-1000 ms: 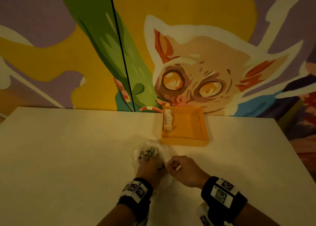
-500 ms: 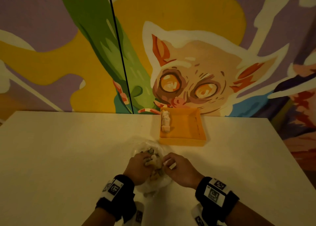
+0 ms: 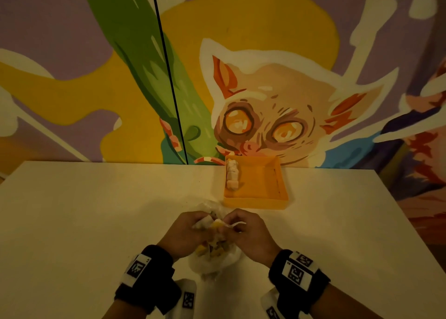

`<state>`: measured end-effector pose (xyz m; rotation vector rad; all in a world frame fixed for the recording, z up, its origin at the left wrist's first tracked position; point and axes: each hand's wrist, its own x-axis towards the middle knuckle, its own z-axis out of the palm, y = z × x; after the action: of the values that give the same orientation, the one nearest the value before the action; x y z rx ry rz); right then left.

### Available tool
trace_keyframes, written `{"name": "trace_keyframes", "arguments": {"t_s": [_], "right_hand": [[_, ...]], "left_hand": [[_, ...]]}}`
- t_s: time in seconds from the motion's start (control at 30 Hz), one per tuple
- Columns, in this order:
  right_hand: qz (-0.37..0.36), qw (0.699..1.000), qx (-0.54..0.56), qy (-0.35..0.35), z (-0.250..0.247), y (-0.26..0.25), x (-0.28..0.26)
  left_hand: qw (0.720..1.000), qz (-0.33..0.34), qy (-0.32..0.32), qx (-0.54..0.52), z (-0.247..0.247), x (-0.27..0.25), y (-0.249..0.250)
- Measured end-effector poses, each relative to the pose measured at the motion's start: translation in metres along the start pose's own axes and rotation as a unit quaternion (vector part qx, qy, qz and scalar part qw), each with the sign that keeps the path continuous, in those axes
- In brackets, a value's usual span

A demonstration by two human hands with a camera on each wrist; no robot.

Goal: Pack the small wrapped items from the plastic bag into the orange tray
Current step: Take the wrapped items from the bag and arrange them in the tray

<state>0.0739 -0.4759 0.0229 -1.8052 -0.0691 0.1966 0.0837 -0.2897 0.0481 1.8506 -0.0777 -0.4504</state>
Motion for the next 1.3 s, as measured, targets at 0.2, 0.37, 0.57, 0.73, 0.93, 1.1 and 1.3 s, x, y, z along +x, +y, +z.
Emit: {"name": "trace_keyframes", "arguments": {"t_s": [0.2,0.37,0.57,0.73,0.93,1.1,1.3], "right_hand": [[0.030,0.999,-0.006,0.009,-0.004,0.005,0.000],[0.057,0.998,0.036,-0.012,-0.005,-0.006,0.000],[0.063,0.996,0.048,-0.030,-0.006,-0.014,0.002],[0.036,0.999,-0.001,-0.031,-0.003,-0.012,0.001],[0.029,0.999,0.041,-0.018,-0.001,-0.017,0.002],[0.002,0.999,0.045,-0.007,0.000,-0.014,0.001],[-0.009,0.999,0.023,-0.022,-0.010,-0.011,-0.005]], "left_hand": [[0.996,0.000,0.052,-0.075,0.004,-0.003,0.003],[0.990,0.014,0.101,-0.094,0.004,-0.001,0.000],[0.971,-0.016,0.179,-0.156,0.004,0.000,-0.012],[0.964,-0.048,0.154,-0.210,0.009,-0.002,-0.002],[0.968,-0.034,0.147,-0.198,0.018,-0.003,0.009],[0.965,-0.045,0.146,-0.212,0.018,-0.001,0.014],[0.967,-0.024,0.205,-0.147,0.008,0.003,0.009]]}}
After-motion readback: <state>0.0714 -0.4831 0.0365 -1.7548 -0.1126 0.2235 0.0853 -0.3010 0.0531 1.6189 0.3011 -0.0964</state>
